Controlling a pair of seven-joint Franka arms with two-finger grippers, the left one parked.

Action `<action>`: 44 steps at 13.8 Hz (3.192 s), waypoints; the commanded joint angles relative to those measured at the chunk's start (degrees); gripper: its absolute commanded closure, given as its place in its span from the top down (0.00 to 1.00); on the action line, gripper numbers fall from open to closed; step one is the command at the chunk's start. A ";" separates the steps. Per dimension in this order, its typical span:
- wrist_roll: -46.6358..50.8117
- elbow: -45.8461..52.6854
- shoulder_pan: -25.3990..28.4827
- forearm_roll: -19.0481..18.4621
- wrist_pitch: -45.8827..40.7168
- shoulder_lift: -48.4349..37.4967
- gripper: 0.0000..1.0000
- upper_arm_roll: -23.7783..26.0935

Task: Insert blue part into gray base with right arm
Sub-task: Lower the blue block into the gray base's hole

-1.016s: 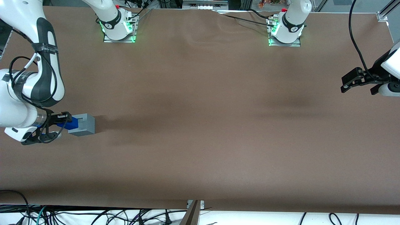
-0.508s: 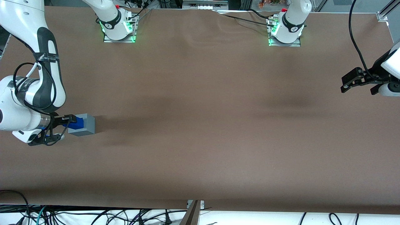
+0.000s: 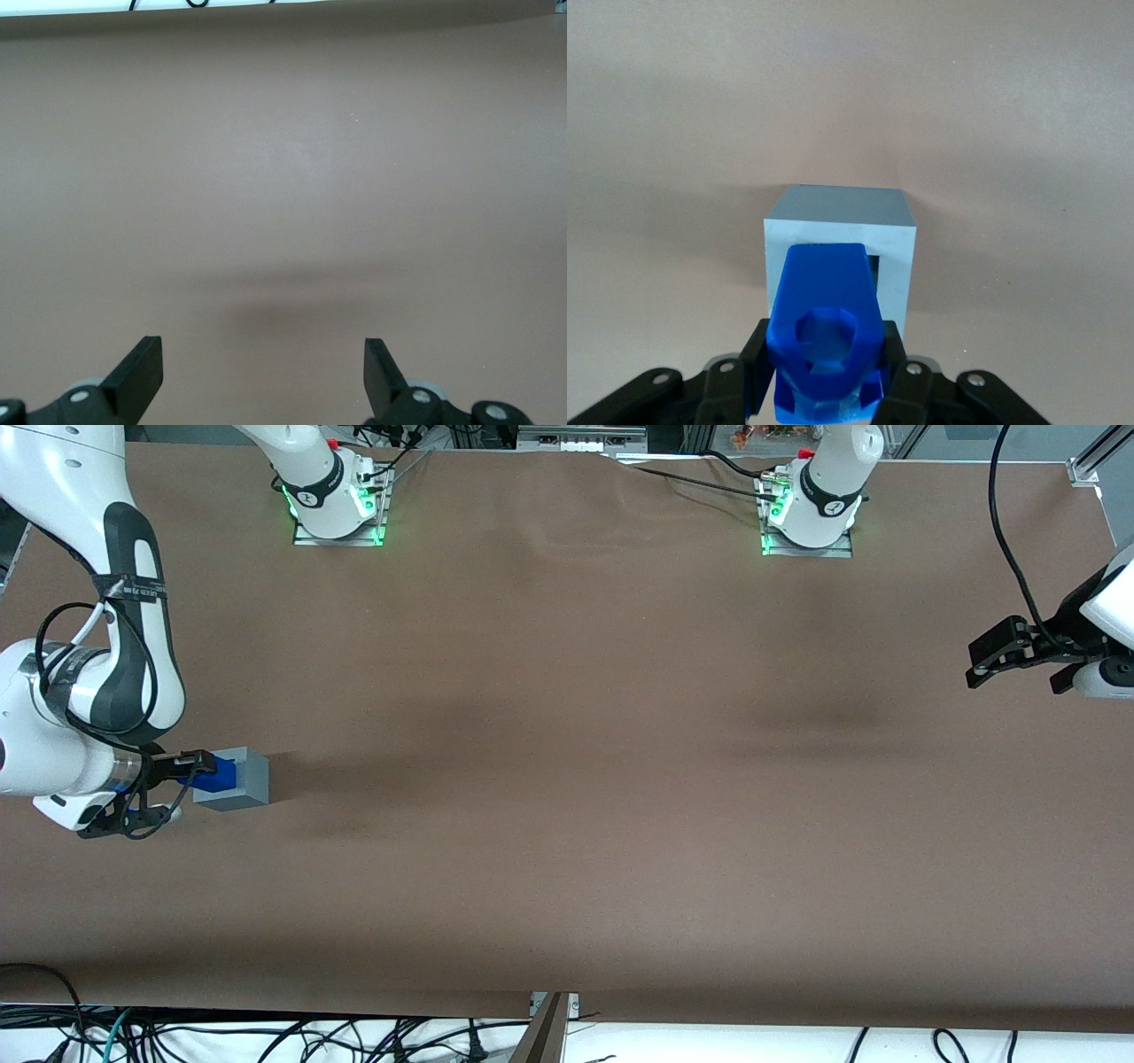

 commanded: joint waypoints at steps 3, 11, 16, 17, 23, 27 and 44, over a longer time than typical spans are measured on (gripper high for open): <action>-0.30 -0.70 -1.18 0.75 -0.06 0.70 0.34 -0.10; 1.99 -1.66 -0.57 0.75 -0.06 0.79 0.34 -0.01; 3.13 -2.46 -0.13 0.57 -0.06 0.79 0.34 0.07; 3.13 -2.46 -0.13 0.49 -0.06 0.79 0.34 0.07; 3.48 -4.30 0.13 0.22 -0.06 0.87 0.34 0.07; 3.49 -4.57 0.66 0.05 -0.06 0.87 0.34 0.07; 6.82 -3.34 0.66 -1.36 2.14 1.05 0.96 -0.01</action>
